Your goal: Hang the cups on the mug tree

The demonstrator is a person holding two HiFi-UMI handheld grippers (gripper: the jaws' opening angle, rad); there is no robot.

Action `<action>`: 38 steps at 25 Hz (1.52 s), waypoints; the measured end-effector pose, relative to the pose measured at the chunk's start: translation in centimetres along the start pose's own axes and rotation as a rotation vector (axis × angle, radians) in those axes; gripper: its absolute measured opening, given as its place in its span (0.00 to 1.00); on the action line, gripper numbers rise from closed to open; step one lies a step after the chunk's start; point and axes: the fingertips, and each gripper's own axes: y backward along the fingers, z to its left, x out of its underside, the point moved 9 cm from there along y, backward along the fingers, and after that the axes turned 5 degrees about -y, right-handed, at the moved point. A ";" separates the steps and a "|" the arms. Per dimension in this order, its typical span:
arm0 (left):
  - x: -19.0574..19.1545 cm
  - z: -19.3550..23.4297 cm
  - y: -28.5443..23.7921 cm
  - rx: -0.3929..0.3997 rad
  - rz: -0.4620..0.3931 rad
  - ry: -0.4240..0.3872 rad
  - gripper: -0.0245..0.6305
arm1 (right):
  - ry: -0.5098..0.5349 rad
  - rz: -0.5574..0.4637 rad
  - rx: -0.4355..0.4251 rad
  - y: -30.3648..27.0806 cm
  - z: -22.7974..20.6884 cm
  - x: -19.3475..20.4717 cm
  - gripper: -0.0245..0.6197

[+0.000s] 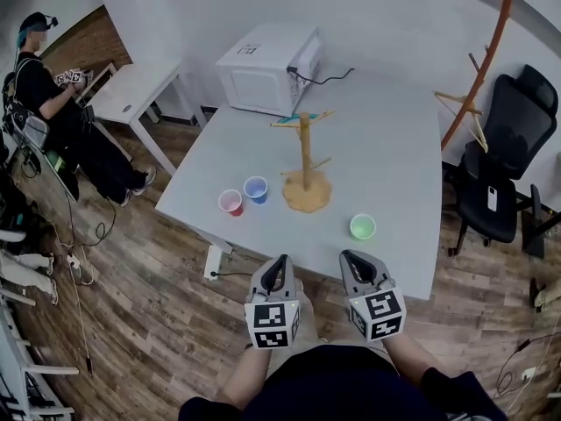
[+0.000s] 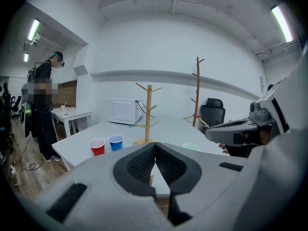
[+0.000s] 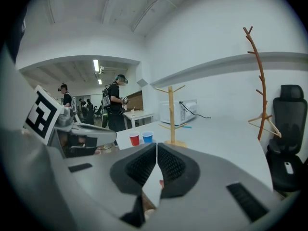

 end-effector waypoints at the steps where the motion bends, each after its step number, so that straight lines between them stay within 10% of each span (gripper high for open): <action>1: 0.0 0.1 -0.4 0.008 0.002 0.003 0.07 | -0.004 0.002 0.012 -0.2 -0.3 0.1 0.08; 18: 0.5 0.4 -6.2 0.124 0.032 -0.008 0.07 | -0.048 0.045 0.141 -1.8 -5.9 3.7 0.09; 25: 1.0 0.5 -7.7 0.149 0.050 -0.021 0.07 | -0.086 0.088 0.179 -2.6 -7.5 5.3 0.32; 38: 1.5 1.2 -9.6 0.167 0.073 -0.027 0.07 | -0.120 0.216 0.218 -5.1 -10.0 9.2 0.42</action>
